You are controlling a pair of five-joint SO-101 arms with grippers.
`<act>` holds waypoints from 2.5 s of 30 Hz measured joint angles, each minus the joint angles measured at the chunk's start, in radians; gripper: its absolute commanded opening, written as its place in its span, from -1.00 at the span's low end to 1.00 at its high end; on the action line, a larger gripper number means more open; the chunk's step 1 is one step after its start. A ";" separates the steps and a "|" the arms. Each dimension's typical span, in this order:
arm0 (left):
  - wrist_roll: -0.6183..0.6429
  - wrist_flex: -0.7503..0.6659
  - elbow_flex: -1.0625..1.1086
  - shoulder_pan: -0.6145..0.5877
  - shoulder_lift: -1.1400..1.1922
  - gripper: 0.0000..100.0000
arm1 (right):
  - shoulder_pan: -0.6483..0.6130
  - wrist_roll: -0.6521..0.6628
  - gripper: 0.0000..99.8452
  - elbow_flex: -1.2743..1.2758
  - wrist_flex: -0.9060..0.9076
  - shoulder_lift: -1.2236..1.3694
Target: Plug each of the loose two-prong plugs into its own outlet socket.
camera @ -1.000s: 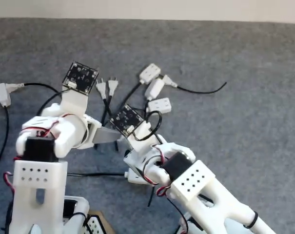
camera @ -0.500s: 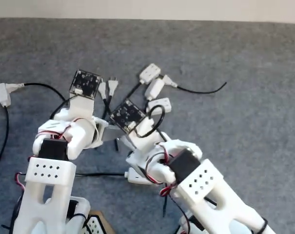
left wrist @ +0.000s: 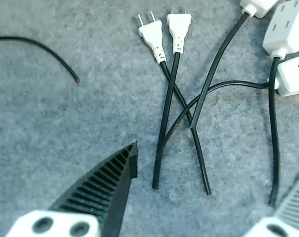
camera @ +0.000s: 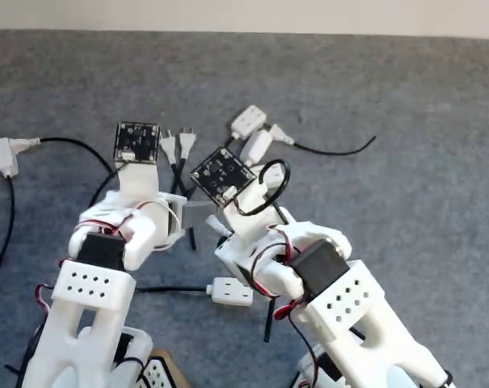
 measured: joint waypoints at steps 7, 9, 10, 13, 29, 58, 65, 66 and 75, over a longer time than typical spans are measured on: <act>-0.014 -0.028 0.040 0.038 0.000 -0.08 | 0.032 0.000 -0.99 -0.061 0.044 0.000; -0.015 -0.028 0.046 0.055 0.000 -0.08 | 0.035 0.000 -0.99 -0.061 0.044 0.000; -0.015 -0.029 0.055 0.063 0.000 -0.08 | 0.035 0.000 -0.99 -0.061 0.044 0.000; -0.015 -0.032 0.068 0.086 0.000 -0.08 | 0.035 0.000 -0.99 -0.061 0.044 0.000; -0.015 -0.031 0.018 -0.083 0.002 -0.08 | 0.084 0.000 -0.99 -0.087 0.130 0.058; 0.034 -0.236 0.135 -0.497 0.002 -0.17 | 0.046 -0.115 -0.99 -0.232 0.400 0.390; 0.015 0.014 -0.074 -0.339 0.112 -0.15 | 0.184 -0.117 -0.99 -0.176 -0.018 0.391; 0.012 0.054 -0.118 -0.316 0.143 -0.13 | 0.180 -0.118 -0.99 -0.137 -0.083 0.390; 0.012 0.160 -0.359 -0.195 0.397 -0.01 | 0.061 -0.121 -0.99 0.269 -0.480 0.199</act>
